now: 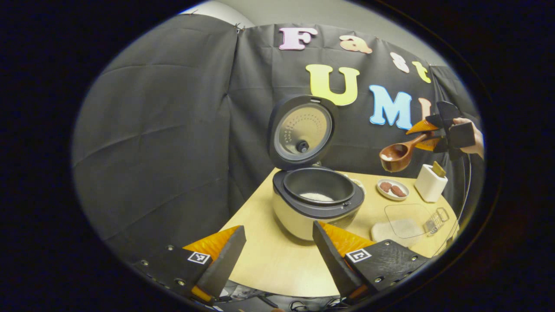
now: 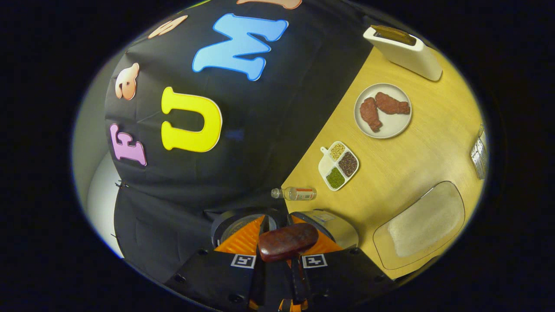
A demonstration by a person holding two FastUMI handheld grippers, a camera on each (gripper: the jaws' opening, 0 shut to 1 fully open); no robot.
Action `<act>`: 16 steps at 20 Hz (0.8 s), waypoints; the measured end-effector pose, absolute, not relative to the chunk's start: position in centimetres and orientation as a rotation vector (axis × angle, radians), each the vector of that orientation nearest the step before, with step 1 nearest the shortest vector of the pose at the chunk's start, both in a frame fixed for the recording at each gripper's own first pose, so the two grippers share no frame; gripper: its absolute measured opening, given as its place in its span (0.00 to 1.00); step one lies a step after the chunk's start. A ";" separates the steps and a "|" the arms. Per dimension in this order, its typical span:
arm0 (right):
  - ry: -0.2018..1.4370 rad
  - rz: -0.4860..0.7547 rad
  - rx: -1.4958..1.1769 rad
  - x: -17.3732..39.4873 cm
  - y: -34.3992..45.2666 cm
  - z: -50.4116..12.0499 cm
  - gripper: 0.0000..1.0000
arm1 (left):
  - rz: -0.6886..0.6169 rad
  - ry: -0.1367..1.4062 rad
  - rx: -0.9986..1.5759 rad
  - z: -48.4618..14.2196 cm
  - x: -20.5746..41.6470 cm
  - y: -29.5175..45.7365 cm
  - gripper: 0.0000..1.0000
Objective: Close the left gripper, press the button to open the rice cooker; take a wooden spoon from the chopstick holder with the right hand, scoop a spoonful of rice and pour it into the rice cooker, then put the wooden spoon back into the chopstick holder.
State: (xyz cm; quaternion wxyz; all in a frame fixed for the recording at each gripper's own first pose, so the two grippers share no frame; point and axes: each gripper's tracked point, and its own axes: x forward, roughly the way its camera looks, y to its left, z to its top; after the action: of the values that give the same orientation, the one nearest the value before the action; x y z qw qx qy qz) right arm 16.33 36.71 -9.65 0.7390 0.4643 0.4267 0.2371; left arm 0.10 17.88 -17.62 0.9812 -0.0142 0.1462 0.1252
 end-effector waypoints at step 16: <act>0.731 0.754 0.432 16.4 51.5 -11.1 0.25 | 0.380 0.342 -0.067 -19.5 -2.4 22.1 0.97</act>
State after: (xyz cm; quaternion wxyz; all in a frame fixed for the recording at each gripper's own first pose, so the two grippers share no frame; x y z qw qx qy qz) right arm 16.37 51.51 -11.11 0.8431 0.2045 0.3463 0.3570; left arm -2.40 22.14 -19.46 0.9669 -0.0331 0.1692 0.1879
